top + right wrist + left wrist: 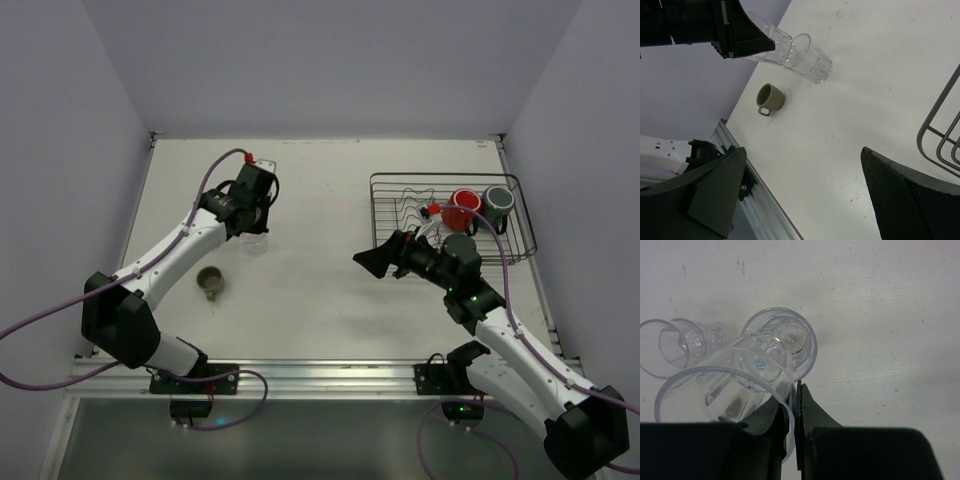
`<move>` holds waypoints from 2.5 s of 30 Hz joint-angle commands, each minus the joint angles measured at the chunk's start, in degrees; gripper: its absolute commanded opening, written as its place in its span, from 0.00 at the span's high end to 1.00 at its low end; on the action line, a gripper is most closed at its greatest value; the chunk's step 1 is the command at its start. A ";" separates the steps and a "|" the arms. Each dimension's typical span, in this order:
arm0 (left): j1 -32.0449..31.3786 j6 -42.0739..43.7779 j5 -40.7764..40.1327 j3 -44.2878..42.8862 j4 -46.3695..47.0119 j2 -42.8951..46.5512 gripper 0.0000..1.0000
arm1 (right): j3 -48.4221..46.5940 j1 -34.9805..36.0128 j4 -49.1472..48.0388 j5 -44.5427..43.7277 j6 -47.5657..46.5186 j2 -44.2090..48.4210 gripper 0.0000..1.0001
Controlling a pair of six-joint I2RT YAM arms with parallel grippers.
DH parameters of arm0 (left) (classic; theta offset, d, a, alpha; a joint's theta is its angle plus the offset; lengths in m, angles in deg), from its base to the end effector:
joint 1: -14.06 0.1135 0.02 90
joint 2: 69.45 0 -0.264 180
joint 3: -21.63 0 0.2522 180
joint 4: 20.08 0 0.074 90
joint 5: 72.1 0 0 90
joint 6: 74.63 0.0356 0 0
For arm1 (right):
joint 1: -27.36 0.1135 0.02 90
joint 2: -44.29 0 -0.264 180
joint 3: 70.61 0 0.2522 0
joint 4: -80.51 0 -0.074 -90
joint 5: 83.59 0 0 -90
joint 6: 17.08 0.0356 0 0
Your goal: Unload the cups from the dish rack
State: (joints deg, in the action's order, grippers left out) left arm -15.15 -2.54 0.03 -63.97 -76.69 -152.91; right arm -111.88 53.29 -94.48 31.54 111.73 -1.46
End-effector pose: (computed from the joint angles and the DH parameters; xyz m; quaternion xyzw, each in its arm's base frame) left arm 0.2712 -0.1391 0.2974 0.0455 0.9409 0.0151 0.3354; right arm 0.1661 0.0975 0.2654 -0.0561 0.7560 0.4779 0.4438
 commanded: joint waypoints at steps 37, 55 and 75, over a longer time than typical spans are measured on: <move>1.79 3.50 8.01 -6.22 7.32 4.78 0.08 | -11.24 -6.41 19.37 -25.12 -11.47 -4.33 0.01; 1.61 2.88 37.38 25.16 28.52 41.10 0.01 | -29.70 -29.62 22.02 -38.22 -16.22 -29.99 0.01; -3.40 4.11 34.39 25.69 26.77 41.27 0.01 | -44.03 -31.73 26.50 -35.50 -20.17 -52.22 0.01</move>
State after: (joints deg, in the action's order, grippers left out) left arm -18.28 0.19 34.37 -38.28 -51.01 -111.69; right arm -151.92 21.67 -69.39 -4.42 93.10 -51.12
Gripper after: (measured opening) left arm 0.991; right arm 0.989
